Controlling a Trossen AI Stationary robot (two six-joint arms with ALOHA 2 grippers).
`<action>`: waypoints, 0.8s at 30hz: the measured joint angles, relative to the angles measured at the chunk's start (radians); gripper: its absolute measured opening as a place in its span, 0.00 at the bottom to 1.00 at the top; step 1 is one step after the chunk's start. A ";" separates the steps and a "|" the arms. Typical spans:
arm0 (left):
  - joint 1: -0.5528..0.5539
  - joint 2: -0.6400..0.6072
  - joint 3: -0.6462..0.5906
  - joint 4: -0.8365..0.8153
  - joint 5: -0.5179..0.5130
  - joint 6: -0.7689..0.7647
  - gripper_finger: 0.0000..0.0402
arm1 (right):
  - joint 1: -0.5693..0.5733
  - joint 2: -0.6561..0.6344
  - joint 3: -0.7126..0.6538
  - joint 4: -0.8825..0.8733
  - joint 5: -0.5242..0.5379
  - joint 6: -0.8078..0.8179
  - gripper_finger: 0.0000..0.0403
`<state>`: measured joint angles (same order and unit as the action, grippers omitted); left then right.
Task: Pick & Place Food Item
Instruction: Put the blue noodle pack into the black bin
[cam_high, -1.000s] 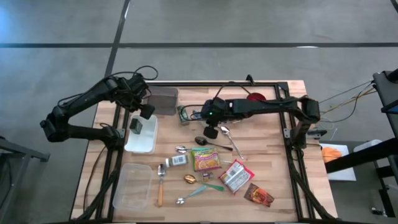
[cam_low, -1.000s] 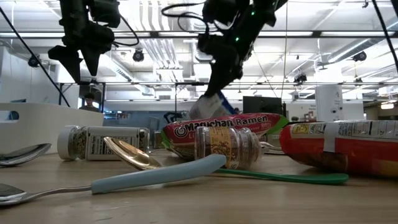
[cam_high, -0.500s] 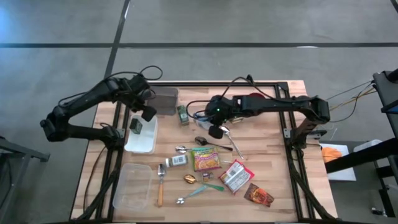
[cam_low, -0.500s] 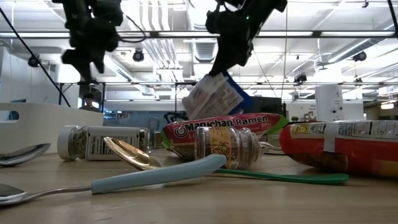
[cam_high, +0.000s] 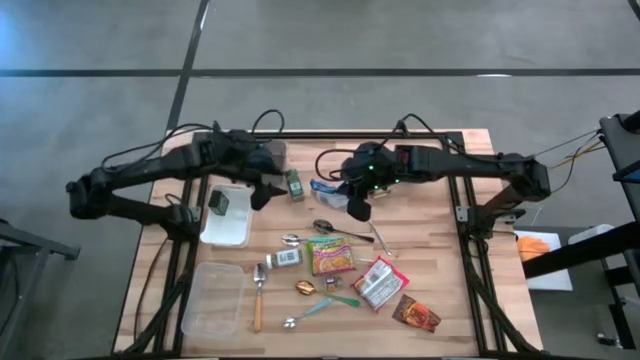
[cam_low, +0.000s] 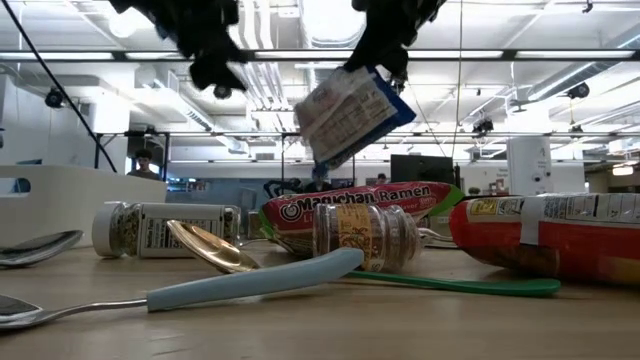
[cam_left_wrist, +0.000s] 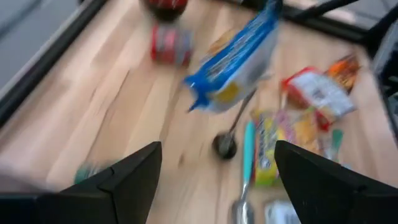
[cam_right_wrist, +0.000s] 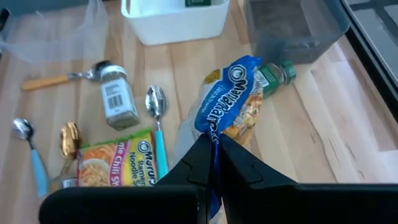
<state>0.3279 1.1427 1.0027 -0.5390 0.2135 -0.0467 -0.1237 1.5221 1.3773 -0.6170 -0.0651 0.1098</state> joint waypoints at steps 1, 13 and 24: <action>-0.015 0.000 0.000 0.031 -0.017 -0.001 0.79 | 0.002 -0.005 0.000 0.002 -0.004 0.005 0.03; -0.125 0.083 -0.001 0.121 -0.059 0.041 0.98 | 0.072 -0.011 0.009 0.049 -0.025 0.072 0.03; -0.166 0.129 -0.001 0.244 -0.016 0.102 0.97 | 0.100 -0.009 0.057 0.080 -0.023 0.075 0.03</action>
<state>0.1620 1.2720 1.0016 -0.2945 0.1974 0.0555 -0.0238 1.5135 1.4341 -0.5366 -0.0879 0.1844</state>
